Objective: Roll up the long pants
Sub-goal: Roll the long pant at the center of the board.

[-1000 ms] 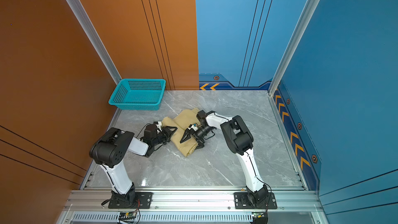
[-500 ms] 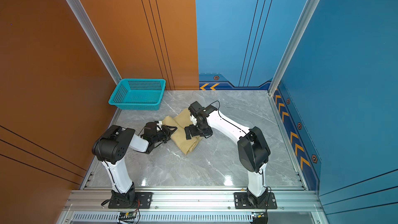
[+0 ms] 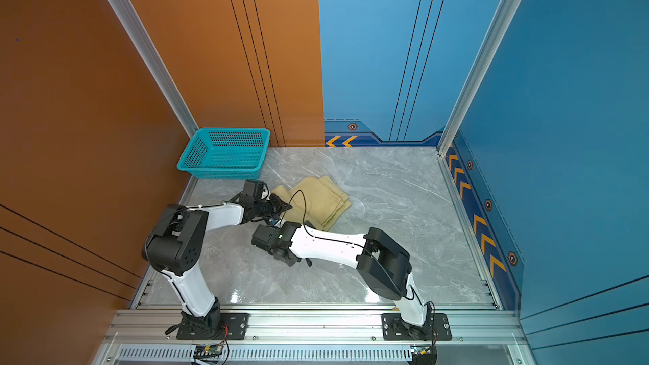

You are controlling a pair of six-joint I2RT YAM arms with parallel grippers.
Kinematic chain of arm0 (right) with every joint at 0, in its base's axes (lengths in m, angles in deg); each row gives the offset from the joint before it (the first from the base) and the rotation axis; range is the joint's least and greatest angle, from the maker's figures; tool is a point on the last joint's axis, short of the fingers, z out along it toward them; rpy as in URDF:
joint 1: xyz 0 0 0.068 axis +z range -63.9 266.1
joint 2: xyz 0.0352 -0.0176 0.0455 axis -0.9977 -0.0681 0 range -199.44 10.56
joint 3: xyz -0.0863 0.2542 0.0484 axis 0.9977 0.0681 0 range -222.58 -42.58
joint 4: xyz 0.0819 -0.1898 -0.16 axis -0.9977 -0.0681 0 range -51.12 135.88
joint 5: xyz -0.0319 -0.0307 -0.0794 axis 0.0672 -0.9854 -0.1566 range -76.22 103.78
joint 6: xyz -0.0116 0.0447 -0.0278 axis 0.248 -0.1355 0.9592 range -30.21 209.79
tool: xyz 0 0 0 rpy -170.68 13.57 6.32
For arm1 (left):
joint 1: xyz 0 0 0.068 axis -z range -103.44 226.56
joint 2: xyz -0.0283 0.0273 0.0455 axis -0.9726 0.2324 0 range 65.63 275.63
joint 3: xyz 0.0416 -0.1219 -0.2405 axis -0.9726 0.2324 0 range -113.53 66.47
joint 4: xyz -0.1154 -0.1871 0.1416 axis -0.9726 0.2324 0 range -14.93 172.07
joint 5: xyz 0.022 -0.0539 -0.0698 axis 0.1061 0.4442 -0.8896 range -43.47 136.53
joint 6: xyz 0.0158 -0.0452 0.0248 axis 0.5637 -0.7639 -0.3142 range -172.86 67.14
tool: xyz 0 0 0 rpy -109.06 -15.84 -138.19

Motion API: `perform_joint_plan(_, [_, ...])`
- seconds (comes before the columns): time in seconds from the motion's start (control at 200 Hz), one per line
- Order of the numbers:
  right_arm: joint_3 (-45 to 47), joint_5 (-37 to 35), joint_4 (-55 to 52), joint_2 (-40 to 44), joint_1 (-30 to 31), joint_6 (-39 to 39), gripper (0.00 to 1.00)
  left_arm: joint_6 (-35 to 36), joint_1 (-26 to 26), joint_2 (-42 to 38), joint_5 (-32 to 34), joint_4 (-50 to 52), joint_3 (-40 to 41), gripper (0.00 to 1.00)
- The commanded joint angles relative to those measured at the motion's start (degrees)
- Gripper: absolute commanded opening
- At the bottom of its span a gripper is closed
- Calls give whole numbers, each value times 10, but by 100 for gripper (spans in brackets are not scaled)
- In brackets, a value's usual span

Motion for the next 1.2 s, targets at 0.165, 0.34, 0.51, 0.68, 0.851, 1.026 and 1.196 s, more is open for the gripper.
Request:
perform_joint_plan(0.165, [-67,-155,-42,-107,21,-40,100,17,6,-28,-43,142,-29,0])
perform_joint_plan(0.34, [-71,-211,-75,-134,21,-78,100,14,2,-39,-51,144,-27,0])
perform_joint_plan(0.51, [-80,-266,-124,-155,24,-109,97,10,-5,-46,-49,165,-19,0])
perform_joint_plan(0.68, [-78,-286,-135,-166,26,-114,63,5,-6,-53,-44,165,-17,0])
perform_joint_plan(0.851, [-74,-275,-137,-174,20,-118,41,-2,-12,-67,-36,165,-10,0])
perform_joint_plan(1.026, [-56,-261,-135,-168,16,-121,39,0,-25,-76,-33,165,1,0])
perform_joint_plan(1.196, [-4,-187,-83,-134,7,-96,32,10,-43,-99,-16,166,12,0])
